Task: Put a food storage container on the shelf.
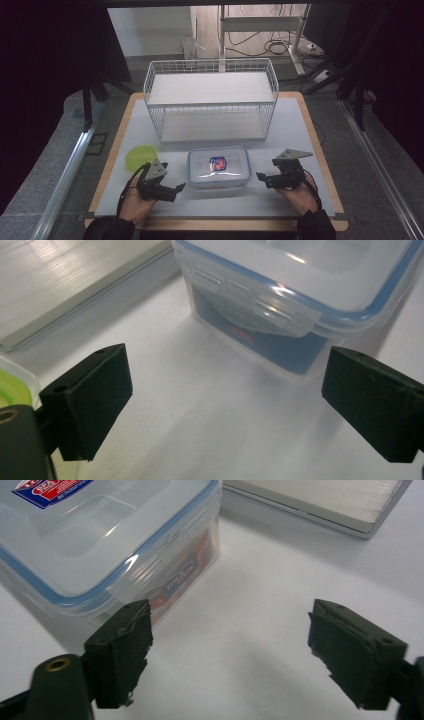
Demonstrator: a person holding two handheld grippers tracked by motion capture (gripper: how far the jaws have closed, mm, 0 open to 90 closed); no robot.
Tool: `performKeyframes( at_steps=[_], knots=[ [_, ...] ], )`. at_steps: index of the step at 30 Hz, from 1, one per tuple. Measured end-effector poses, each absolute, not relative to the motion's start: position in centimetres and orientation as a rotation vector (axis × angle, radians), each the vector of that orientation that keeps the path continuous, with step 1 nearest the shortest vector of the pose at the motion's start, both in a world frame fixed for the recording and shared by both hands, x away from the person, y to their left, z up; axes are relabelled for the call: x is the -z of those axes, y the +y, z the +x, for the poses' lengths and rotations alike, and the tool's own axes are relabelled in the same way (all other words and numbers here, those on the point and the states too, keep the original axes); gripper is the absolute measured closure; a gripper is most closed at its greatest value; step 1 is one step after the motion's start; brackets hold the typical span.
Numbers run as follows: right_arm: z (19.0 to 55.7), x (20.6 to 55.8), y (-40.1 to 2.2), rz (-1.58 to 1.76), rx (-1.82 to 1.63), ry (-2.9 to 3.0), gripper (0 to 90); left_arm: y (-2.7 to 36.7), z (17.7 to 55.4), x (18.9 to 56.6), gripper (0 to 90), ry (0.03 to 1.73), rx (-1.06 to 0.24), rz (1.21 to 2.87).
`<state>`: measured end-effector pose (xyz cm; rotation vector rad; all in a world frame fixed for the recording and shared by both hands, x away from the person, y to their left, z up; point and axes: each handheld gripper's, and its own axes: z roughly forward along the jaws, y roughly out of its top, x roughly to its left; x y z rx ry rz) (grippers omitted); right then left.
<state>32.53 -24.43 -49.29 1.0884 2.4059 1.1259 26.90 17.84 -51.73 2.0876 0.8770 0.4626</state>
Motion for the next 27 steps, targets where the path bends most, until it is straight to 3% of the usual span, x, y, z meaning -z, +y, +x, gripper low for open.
performKeyframes(
  at_steps=[27],
  knots=[
    [33.5, 46.7, -23.0, 1.072, -1.191, 2.415, 6.7, 17.4, 29.2, 49.3, 2.3, 0.933, -0.255, 2.072]
  ],
)
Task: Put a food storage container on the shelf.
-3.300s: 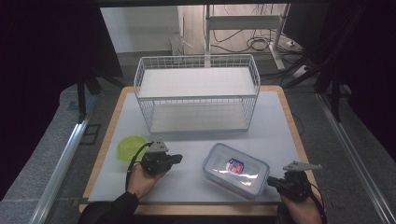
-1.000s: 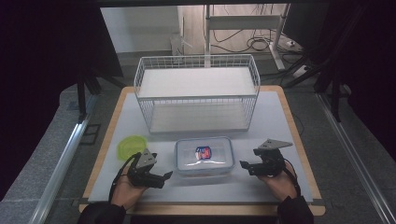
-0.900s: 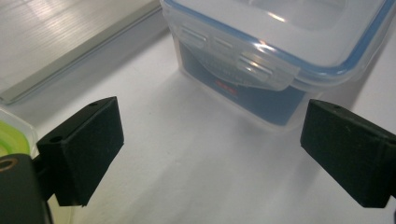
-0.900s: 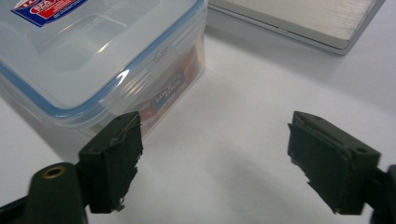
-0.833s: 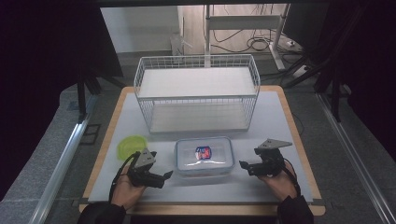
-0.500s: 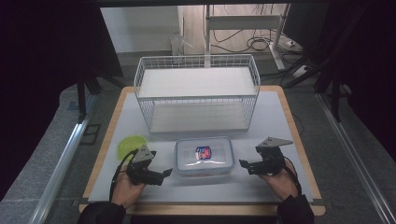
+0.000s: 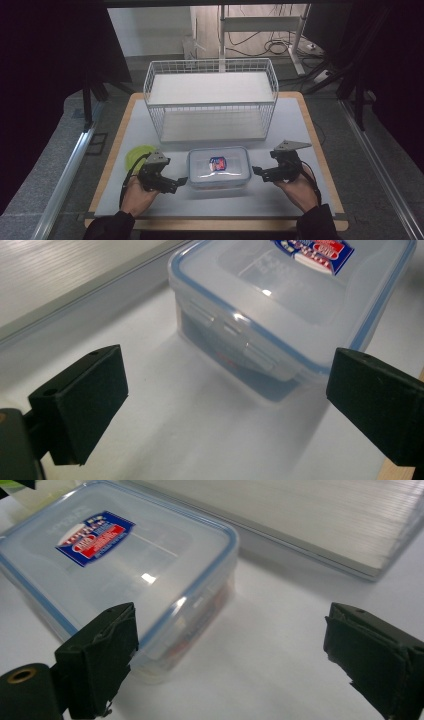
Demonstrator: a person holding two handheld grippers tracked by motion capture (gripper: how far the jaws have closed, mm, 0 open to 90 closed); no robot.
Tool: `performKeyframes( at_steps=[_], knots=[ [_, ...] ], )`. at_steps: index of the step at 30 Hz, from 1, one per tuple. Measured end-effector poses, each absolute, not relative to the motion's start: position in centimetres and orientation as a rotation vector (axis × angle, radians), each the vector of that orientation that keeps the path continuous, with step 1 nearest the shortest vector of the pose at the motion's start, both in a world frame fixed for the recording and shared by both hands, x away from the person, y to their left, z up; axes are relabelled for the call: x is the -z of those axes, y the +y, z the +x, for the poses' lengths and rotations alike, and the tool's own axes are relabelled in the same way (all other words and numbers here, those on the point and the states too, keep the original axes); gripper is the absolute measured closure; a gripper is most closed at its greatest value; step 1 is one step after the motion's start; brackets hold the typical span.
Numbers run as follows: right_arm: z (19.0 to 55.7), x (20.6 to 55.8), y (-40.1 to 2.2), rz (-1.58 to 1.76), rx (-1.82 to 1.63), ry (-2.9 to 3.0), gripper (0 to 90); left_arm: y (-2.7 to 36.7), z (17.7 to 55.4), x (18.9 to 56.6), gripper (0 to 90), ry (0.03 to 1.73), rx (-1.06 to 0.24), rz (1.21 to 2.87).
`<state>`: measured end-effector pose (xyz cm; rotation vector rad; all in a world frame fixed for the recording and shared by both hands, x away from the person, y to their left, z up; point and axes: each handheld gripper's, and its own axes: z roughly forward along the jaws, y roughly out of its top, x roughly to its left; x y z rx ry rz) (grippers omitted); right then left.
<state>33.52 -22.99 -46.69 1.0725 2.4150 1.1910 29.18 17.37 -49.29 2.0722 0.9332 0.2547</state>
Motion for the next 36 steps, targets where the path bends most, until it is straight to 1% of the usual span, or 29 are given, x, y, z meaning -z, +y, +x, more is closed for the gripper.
performKeyframes(
  at_steps=[5, 8, 12, 15, 19, 21, 22, 23, 28, 30, 31, 33, 35, 36],
  knots=[
    [34.0, 46.5, -21.9, 1.057, -1.187, 2.455, 4.5, 16.7, 30.1, 49.0, 0.0, 0.917, -0.231, 2.088],
    [34.4, 46.4, -20.6, 1.039, -1.185, 2.501, 1.9, 16.0, 31.2, 49.4, 0.0, 0.925, -0.184, 2.088],
    [34.9, 46.6, -19.6, 1.036, -1.201, 2.546, 0.9, 15.3, 32.1, 49.8, 0.0, 0.927, -0.146, 2.091],
    [35.4, 46.9, -18.9, 1.047, -1.214, 2.587, 1.1, 15.1, 32.7, 50.1, 0.0, 0.936, -0.102, 2.07],
    [36.2, 48.0, -18.2, 1.078, -1.196, 2.679, 3.5, 15.0, 33.5, 50.5, 0.0, 0.947, -0.018, 2.038],
    [36.4, 48.2, -18.1, 1.081, -1.184, 2.696, 2.4, 14.8, 33.8, 50.8, 0.0, 0.946, 0.047, 2.026],
    [36.8, 48.5, -18.3, 1.127, -1.221, 2.718, 3.7, 14.7, 33.9, 50.9, 0.0, 0.944, 0.066, 2.025],
    [36.9, 48.7, -18.4, 1.144, -1.235, 2.731, 4.4, 14.3, 33.9, 51.2, 0.0, 0.936, 0.112, 2.027],
    [37.4, 49.5, -18.6, 1.221, -1.284, 2.794, 4.6, 14.4, 34.0, 51.4, 0.0, 0.963, 0.147, 2.009],
    [37.4, 49.4, -18.7, 1.234, -1.282, 2.796, 7.3, 14.3, 33.9, 51.4, 0.0, 0.981, 0.17, 2.015],
    [37.2, 49.1, -18.9, 1.248, -1.275, 2.796, 10.5, 14.2, 33.7, 51.2, 0.0, 0.975, 0.179, 2.043],
    [37.0, 49.2, -19.1, 1.272, -1.284, 2.79, 12.6, 14.3, 33.2, 50.9, 2.4, 0.966, 0.157, 2.052],
    [36.6, 49.0, -19.3, 1.28, -1.278, 2.794, 15.9, 14.4, 33.0, 50.8, 8.0, 0.965, 0.143, 2.045],
    [36.6, 49.0, -19.3, 1.28, -1.278, 2.794, 15.9, 14.8, 32.8, 50.6, 8.0, 0.966, 0.134, 2.03]
  ],
)
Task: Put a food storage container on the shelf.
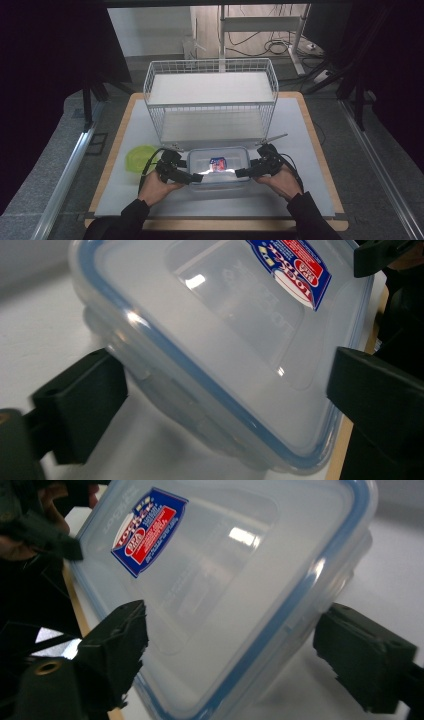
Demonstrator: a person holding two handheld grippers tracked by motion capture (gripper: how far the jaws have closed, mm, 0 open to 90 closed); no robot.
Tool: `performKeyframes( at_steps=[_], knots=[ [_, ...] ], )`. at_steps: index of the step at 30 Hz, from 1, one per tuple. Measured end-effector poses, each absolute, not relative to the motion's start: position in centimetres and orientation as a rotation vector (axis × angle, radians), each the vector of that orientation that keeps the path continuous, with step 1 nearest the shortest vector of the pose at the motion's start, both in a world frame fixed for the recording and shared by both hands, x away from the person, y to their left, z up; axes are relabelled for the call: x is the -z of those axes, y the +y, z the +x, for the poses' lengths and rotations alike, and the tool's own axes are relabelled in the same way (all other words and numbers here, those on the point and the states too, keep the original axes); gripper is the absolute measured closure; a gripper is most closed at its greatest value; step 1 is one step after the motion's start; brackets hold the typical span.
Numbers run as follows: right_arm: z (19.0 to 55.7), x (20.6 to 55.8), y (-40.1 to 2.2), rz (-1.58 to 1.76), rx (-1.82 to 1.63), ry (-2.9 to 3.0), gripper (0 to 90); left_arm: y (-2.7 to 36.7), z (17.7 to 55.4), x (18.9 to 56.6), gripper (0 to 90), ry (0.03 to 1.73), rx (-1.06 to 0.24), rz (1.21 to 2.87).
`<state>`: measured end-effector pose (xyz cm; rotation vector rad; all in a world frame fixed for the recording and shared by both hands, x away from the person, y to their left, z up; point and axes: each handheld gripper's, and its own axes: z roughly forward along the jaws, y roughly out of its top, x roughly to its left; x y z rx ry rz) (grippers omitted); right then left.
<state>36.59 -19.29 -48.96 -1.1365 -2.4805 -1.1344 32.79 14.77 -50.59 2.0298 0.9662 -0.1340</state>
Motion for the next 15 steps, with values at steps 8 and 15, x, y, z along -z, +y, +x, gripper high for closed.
performKeyframes(
  at_steps=[8, 15],
  knots=[
    [34.6, 48.0, -20.7, -1.177, 1.208, -2.444, 37.0, 15.9, 30.4, 50.2, 32.0, 0.968, 0.094, 1.943],
    [33.3, 48.1, -22.0, -1.192, 1.286, -2.376, 49.0, 16.5, 29.1, 50.4, 42.8, 0.988, 0.124, 1.877]
  ],
)
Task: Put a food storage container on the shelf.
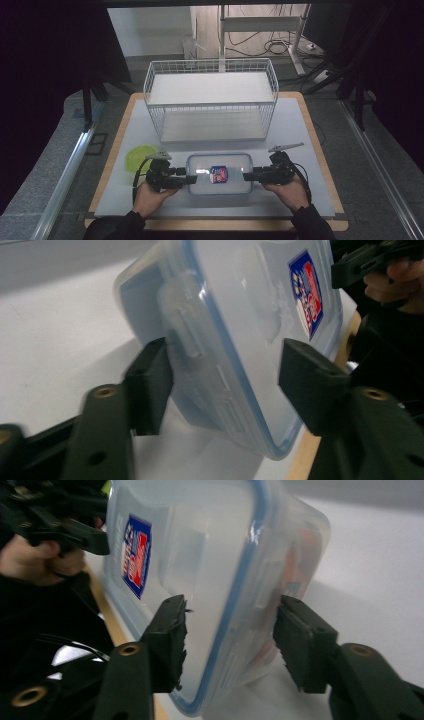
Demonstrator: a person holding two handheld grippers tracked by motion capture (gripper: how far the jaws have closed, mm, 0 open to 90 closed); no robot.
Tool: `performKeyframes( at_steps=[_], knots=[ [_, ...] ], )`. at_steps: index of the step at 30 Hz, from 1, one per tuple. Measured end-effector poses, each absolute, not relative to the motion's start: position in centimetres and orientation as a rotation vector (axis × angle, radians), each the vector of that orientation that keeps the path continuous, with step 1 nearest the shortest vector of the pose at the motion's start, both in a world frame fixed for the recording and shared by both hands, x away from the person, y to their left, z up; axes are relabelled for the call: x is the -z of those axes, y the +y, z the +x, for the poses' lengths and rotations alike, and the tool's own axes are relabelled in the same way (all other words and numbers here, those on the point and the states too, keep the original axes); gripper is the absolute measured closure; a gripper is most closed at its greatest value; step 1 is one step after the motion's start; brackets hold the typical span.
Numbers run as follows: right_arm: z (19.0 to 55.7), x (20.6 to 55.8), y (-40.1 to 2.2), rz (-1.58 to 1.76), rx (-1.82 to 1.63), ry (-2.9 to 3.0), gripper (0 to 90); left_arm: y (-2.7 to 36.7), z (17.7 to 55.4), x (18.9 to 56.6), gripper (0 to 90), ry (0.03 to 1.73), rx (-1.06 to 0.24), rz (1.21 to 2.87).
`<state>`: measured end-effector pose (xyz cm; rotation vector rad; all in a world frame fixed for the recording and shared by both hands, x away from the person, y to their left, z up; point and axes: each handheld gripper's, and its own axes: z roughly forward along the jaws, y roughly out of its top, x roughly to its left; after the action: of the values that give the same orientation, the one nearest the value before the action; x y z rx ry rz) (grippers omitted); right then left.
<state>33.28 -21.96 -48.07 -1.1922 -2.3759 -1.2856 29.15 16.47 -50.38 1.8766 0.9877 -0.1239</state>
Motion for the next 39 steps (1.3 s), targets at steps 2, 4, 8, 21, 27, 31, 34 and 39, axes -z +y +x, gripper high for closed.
performKeyframes(
  at_steps=[2, 4, 8, 21, 27, 31, 34, 39],
  knots=[
    [32.9, 48.1, -22.2, -1.196, 1.303, -2.358, 50.1, 16.4, 28.8, 50.4, 44.2, 0.996, 0.112, 1.867],
    [32.5, 47.9, -22.0, -1.217, 1.302, -2.373, 49.6, 16.1, 28.5, 50.3, 43.5, 1.008, 0.089, 1.864],
    [32.3, 47.9, -21.9, -1.253, 1.305, -2.358, 50.0, 16.1, 28.7, 50.3, 44.2, 1.024, 0.104, 1.85],
    [32.1, 47.3, -21.6, -1.279, 1.366, -2.384, 51.0, 16.4, 29.4, 49.5, 48.1, 1.022, 0.083, 1.829],
    [32.5, 46.2, -21.7, -1.271, 1.419, -2.378, 51.2, 16.5, 29.8, 48.2, 48.2, 1.005, 0.049, 1.818],
    [32.8, 45.1, -21.5, -1.253, 1.455, -2.388, 51.3, 16.7, 30.1, 47.1, 48.3, 0.993, 0.026, 1.814],
    [33.5, 44.1, -21.3, -1.237, 1.483, -2.392, 51.3, 16.9, 30.5, 46.2, 48.3, 0.989, 0.011, 1.814],
    [34.3, 43.0, -21.0, -1.224, 1.496, -2.387, 51.4, 17.3, 31.3, 44.5, 48.3, 0.983, -0.015, 1.815]
  ],
)
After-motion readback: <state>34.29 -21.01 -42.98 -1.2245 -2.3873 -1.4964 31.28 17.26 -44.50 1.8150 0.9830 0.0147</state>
